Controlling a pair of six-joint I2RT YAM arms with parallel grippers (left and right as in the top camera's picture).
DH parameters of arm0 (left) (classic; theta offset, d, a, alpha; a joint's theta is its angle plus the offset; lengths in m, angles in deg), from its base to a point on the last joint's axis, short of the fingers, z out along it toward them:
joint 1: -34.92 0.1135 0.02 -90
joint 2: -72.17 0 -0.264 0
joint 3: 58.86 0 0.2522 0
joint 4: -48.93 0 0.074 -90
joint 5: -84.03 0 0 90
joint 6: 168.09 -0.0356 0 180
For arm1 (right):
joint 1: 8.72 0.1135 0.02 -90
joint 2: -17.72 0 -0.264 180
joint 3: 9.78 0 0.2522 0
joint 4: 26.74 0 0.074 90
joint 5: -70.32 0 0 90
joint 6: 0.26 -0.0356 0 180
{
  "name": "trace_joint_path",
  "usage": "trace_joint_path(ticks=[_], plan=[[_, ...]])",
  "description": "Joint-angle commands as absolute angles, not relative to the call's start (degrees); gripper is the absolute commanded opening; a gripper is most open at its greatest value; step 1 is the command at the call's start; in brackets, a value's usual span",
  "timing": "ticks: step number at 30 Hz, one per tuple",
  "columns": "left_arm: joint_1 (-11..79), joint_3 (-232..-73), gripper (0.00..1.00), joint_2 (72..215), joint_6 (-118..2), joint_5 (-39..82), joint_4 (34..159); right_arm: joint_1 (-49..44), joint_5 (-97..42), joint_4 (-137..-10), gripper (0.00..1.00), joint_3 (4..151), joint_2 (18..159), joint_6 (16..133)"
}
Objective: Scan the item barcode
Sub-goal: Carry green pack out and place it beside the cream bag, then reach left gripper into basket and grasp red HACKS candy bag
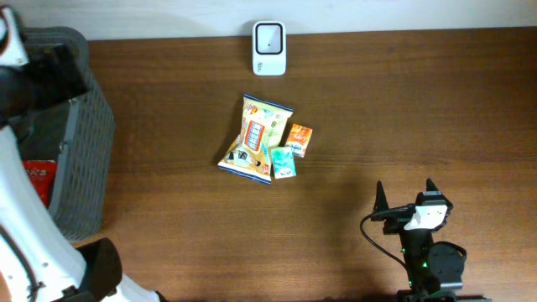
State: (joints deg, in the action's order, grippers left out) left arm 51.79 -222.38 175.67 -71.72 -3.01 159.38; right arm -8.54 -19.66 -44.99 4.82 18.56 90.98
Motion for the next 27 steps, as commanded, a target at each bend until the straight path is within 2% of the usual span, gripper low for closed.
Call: trace_joint_path(ticks=[1, 6, 13, 21, 24, 27], plan=[[58.23, -216.04, 0.99, 176.29, -72.77, -1.65, 159.29, -8.73, -19.4, -45.1, 0.99, 4.3, 18.19, 90.37], [64.13, -211.41, 0.99, 176.29, -71.28, -1.65, 153.74, -8.75, -19.4, -45.1, 0.99, 4.3, 18.19, 90.34], [64.35, -211.41, 0.99, 180.18, -71.28, -4.19, 145.58, -8.73, -19.4, -45.1, 0.99, 4.3, 18.19, 90.37], [64.51, -211.41, 1.0, 187.06, -67.92, -9.13, 144.53, -8.75, -19.4, -45.1, 0.99, 4.3, 18.19, 90.37], [64.7, -211.41, 0.93, 188.83, -67.92, -12.43, 144.12, -8.73, -19.4, -45.1, 0.99, 4.3, 18.19, 90.37], [64.55, -211.41, 0.92, 190.36, -69.43, -14.48, 144.14, -8.73, -19.4, -45.1, 0.99, 4.3, 18.19, 90.37]])
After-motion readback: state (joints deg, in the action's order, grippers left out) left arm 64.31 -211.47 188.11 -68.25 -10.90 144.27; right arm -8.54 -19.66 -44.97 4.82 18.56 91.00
